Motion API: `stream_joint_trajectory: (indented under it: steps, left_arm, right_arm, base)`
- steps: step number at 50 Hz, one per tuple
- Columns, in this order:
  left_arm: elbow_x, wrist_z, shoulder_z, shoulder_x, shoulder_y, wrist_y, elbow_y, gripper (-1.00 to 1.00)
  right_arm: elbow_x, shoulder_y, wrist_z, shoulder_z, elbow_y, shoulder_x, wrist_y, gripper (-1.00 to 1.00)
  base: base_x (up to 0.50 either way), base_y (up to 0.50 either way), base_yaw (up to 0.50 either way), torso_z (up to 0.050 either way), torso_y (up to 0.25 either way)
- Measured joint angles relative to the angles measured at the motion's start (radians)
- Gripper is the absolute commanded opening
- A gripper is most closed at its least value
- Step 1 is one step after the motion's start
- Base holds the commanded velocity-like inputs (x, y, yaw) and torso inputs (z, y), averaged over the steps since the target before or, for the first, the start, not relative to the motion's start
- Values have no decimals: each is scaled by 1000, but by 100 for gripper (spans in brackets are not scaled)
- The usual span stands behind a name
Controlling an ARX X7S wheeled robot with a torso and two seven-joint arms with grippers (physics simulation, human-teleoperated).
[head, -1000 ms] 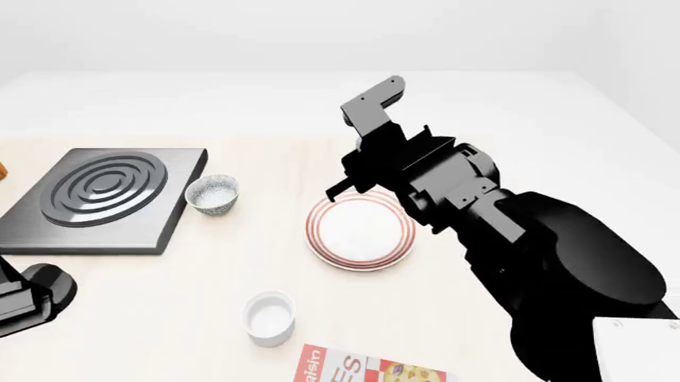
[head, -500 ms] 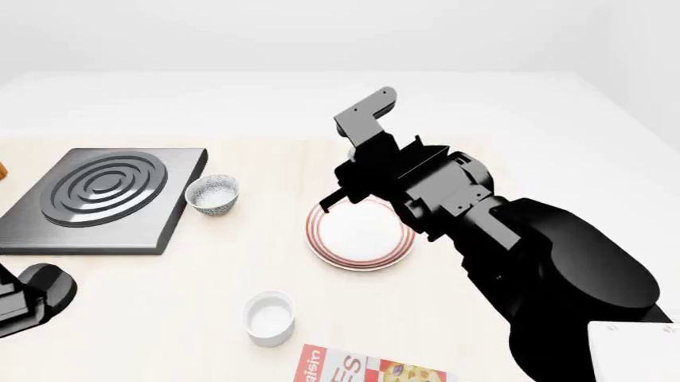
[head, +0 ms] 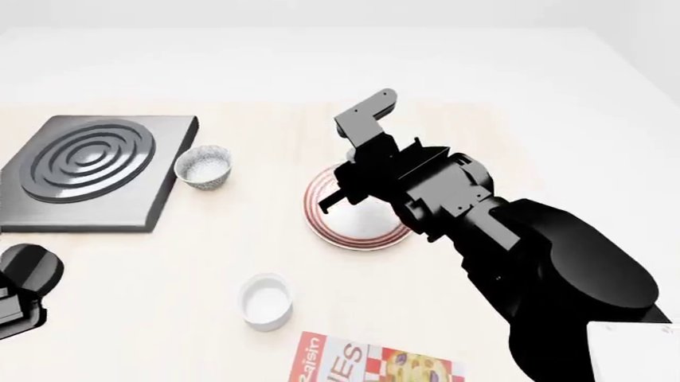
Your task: Pick the akita bowl next to the cookies box and place it on the plate.
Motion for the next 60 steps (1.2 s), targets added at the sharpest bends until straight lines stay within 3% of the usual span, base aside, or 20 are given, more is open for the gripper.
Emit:
stream_joint_trajectory:
  steps: [31, 32, 60]
  left_arm:
    - [2, 1, -9, 10, 3, 5, 3, 100]
    - [2, 1, -9, 10, 2, 5, 3, 100]
    - [9, 7, 3, 13, -5, 1, 1, 100]
  right_arm:
    - [17, -10, -17, -1, 1, 0, 4, -100]
    - [19, -10, -19, -1, 2, 0, 4, 100]
    - [54, 17, -84, 5, 37, 0, -28, 100]
  base:
    - [0, 0, 0, 0, -22]
    - [0, 0, 0, 0, 0]
    - [0, 0, 0, 0, 0]
